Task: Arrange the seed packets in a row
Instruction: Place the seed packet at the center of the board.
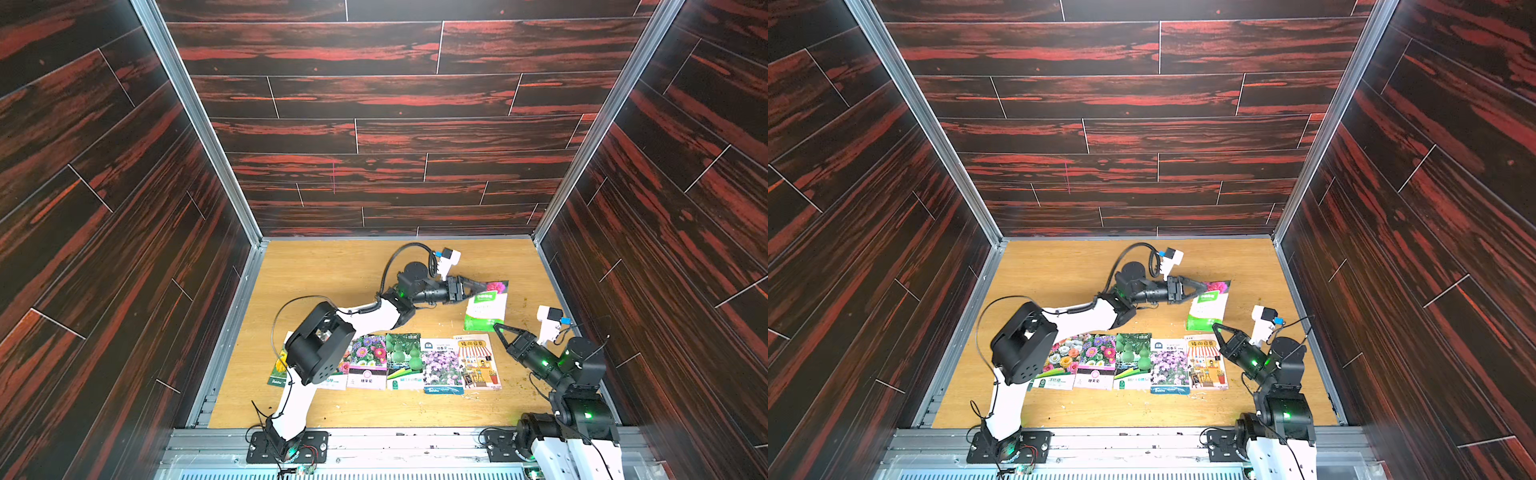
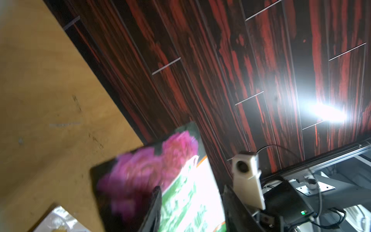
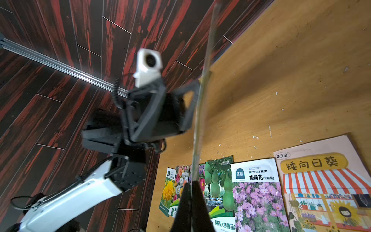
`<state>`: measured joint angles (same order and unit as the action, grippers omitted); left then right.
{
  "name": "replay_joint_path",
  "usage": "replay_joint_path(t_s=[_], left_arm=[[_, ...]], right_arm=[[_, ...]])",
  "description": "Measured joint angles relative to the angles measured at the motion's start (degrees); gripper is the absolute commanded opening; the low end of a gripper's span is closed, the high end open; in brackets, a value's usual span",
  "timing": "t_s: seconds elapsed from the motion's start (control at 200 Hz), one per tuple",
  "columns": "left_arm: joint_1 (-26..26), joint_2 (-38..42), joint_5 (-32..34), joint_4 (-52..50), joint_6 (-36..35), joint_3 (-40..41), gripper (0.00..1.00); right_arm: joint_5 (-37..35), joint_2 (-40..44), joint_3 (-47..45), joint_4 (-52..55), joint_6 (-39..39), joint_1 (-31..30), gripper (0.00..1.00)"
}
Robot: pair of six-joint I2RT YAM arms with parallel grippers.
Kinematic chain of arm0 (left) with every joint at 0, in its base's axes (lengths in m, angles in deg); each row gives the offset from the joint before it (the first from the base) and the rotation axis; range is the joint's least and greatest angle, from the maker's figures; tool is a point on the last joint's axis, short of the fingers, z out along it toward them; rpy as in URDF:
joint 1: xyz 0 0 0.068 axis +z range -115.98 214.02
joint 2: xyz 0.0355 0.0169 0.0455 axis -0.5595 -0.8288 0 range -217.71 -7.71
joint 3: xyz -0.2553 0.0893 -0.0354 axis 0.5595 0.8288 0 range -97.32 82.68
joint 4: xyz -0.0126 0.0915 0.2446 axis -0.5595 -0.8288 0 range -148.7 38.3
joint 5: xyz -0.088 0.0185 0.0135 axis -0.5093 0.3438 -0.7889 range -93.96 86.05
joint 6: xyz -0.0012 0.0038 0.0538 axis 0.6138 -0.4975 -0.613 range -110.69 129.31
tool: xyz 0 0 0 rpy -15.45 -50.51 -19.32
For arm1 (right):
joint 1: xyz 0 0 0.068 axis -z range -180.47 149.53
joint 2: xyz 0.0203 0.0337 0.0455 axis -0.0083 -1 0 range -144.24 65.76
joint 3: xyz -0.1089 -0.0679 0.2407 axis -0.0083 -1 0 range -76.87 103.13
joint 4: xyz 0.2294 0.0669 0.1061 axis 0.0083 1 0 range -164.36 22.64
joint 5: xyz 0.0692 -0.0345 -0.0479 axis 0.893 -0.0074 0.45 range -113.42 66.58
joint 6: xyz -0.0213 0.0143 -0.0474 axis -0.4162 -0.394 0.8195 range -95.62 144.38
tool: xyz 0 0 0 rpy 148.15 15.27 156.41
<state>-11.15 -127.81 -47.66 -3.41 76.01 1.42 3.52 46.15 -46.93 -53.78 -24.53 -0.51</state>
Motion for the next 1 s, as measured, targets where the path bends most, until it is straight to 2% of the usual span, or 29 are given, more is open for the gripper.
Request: replay_joint_path(t_s=[0.17, 0.361, 0.441, 0.521, 0.656, 0.721, 0.746, 0.787, 0.797, 0.817, 0.847, 0.867, 0.927, 0.952, 0.997], left_arm=[[0.6, 0.0, 0.1, -0.3, -0.6, 4.6, 0.63], [1.3, -0.2, -0.4, 4.8, 3.3, 4.9, 0.63], [1.3, -1.6, -0.9, 10.1, 7.2, 3.5, 0.56], [1.2, -3.4, -1.4, 15.2, 11.6, 1.9, 0.44], [1.1, -6.2, -2.6, 23.3, 18.5, -0.2, 0.16], [1.1, -6.4, -3.2, 25.0, 20.7, -0.2, 0.08], [1.1, -6.4, -3.3, 25.6, 21.2, -0.1, 0.0], [1.1, -6.4, -3.5, 26.4, 21.6, -0.1, 0.0], [1.0, -6.4, -3.4, 26.7, 21.3, -0.1, 0.0], [1.1, -6.4, -3.3, 26.9, 21.4, -0.1, 0.0], [1.1, -6.3, -3.3, 27.0, 21.4, 0.1, 0.0], [1.0, -6.2, -3.3, 27.0, 21.4, 0.3, 0.0], [1.0, -5.6, -2.5, 25.6, 20.3, 1.4, 0.0], [0.9, -5.2, -1.8, 24.2, 19.3, 1.9, 0.0], [0.6, -4.2, 0.1, 20.3, 17.1, 2.9, 0.0]], right_arm=[[-0.6, 0.3, 2.6, 1.2, 1.1, 0.0, 0.0], [-0.6, 0.3, 2.7, 1.5, 1.2, 0.0, 0.0], [-0.6, 0.3, 2.6, 1.5, 1.2, 0.0, 0.0], [-0.6, 0.3, 2.6, 1.5, 1.2, 0.0, 0.0], [-1.0, 0.3, 2.6, 1.7, 1.3, 0.1, 0.0], [-1.5, 0.3, 2.6, 1.9, 1.5, 0.1, 0.0], [-1.7, 0.3, 2.6, 2.0, 1.6, 0.1, 0.0], [-2.1, 0.2, 2.6, 2.2, 1.6, 0.1, 0.0], [-2.1, 0.2, 2.6, 2.3, 1.6, 0.1, 0.03], [-2.3, 0.2, 2.6, 2.3, 1.7, 0.2, 0.16], [-2.6, 0.2, 2.6, 2.5, 1.7, 0.2, 0.42], [-2.8, 0.1, 2.6, 2.6, 1.8, 0.2, 0.55], [-4.9, -0.3, 2.9, 4.0, 2.5, 0.2, 0.84], [-6.4, -0.7, 3.7, 5.5, 3.0, 0.2, 0.91], [-10.3, -1.6, 5.9, 9.0, 3.8, 0.2, 0.95]])
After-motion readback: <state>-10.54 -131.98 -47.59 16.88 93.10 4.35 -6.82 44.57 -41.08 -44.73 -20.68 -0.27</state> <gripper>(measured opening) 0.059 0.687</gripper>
